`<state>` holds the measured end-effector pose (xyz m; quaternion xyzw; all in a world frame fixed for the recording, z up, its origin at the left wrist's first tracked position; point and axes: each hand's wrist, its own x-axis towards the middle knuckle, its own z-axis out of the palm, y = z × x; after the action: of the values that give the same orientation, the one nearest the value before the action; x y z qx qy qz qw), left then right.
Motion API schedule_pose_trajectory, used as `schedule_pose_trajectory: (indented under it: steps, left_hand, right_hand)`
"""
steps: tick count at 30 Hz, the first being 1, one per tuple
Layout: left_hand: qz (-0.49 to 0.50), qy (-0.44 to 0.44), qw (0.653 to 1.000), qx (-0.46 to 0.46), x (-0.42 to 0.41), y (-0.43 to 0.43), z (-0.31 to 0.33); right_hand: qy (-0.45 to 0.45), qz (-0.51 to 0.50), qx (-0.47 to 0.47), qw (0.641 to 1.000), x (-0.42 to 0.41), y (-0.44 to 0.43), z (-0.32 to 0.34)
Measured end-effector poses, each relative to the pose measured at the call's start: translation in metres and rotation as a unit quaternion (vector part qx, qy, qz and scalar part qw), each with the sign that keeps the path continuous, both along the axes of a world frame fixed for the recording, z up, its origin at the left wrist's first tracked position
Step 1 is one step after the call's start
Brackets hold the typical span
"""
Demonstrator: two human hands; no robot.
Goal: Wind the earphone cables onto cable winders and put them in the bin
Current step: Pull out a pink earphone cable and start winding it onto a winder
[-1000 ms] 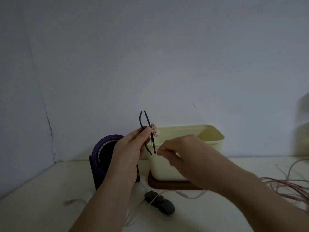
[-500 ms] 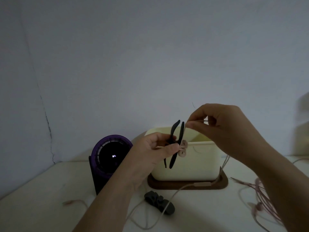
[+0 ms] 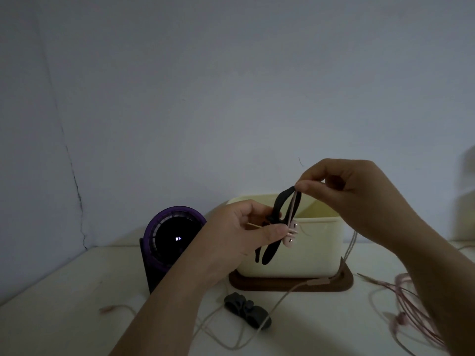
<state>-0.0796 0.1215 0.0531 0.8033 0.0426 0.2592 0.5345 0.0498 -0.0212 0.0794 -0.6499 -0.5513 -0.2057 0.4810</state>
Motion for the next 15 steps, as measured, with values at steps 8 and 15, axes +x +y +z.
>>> schedule_pose_trajectory:
  steps: [8, 15]
  left_hand:
    - [-0.138, -0.062, 0.972, -0.18, -0.001, -0.009, 0.008]
    - [-0.106, -0.129, 0.939, -0.301, -0.001, 0.009, 0.009]
  right_hand:
    - [0.255, 0.216, -0.013, 0.943, 0.022, 0.023, -0.031]
    - [0.18, 0.114, -0.006, 0.977, -0.009, 0.049, -0.048]
